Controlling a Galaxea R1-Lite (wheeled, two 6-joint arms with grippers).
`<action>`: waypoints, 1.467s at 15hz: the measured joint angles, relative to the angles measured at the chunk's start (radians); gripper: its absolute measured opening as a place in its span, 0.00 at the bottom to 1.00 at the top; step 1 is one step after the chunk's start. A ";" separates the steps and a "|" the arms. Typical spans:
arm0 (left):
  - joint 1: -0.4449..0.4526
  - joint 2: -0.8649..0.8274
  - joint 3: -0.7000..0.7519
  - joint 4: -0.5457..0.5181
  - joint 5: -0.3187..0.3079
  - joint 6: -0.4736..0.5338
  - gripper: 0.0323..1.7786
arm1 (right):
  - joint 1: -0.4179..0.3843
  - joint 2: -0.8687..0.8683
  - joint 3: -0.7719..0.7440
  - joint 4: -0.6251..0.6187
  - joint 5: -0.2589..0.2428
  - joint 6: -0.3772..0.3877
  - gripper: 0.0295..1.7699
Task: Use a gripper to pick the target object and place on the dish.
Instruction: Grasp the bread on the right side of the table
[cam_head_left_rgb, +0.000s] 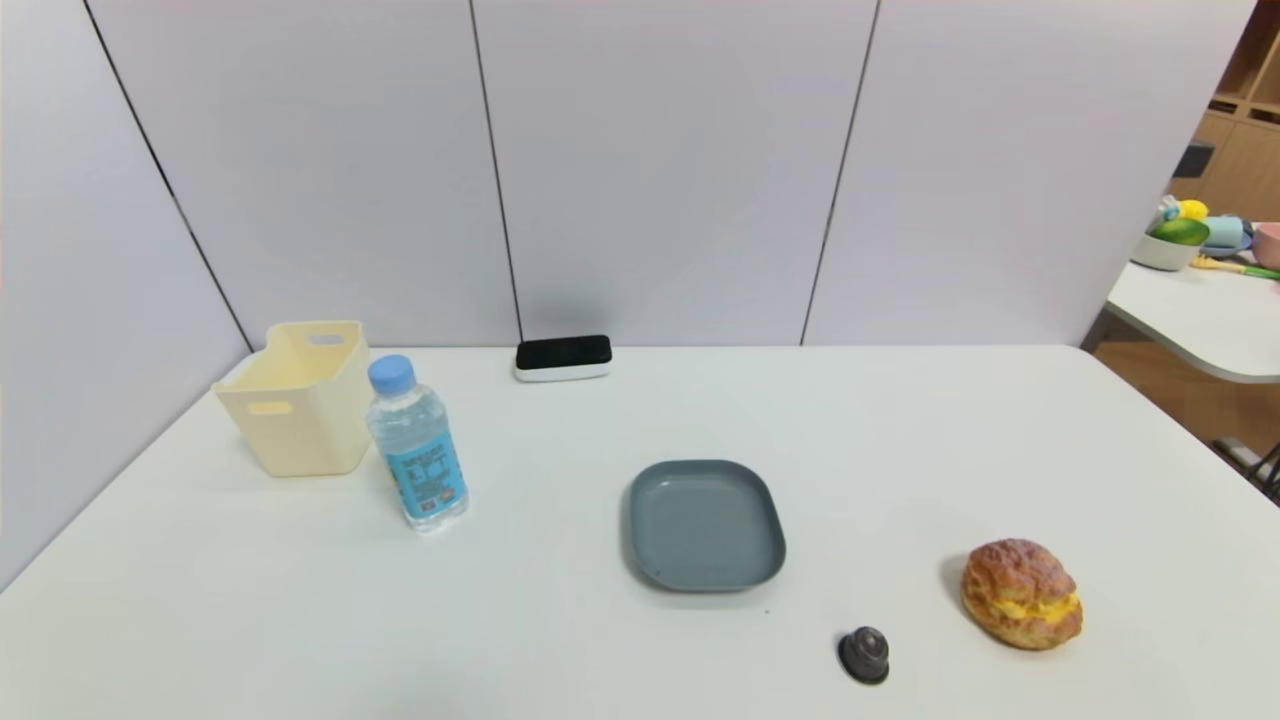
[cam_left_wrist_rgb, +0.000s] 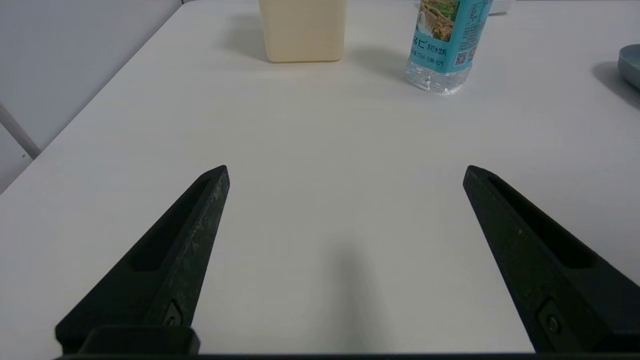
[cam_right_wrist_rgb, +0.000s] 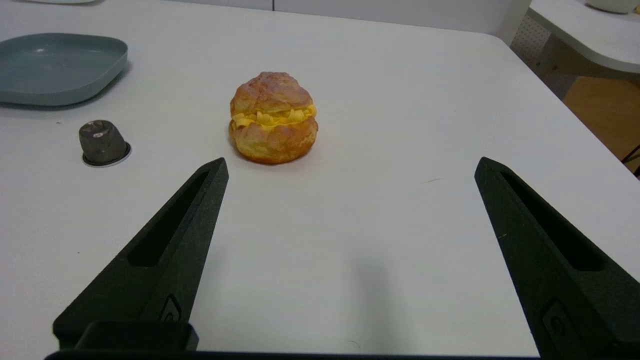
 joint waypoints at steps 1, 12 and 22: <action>0.000 0.000 0.000 0.000 0.000 0.000 0.95 | 0.000 0.000 0.000 0.000 -0.003 0.018 0.97; 0.000 0.000 0.000 0.000 0.000 0.000 0.95 | 0.028 0.296 -0.112 0.001 -0.029 0.041 0.97; 0.000 0.000 0.000 0.000 0.000 0.000 0.95 | 0.137 0.881 -0.796 0.012 0.056 -0.068 0.97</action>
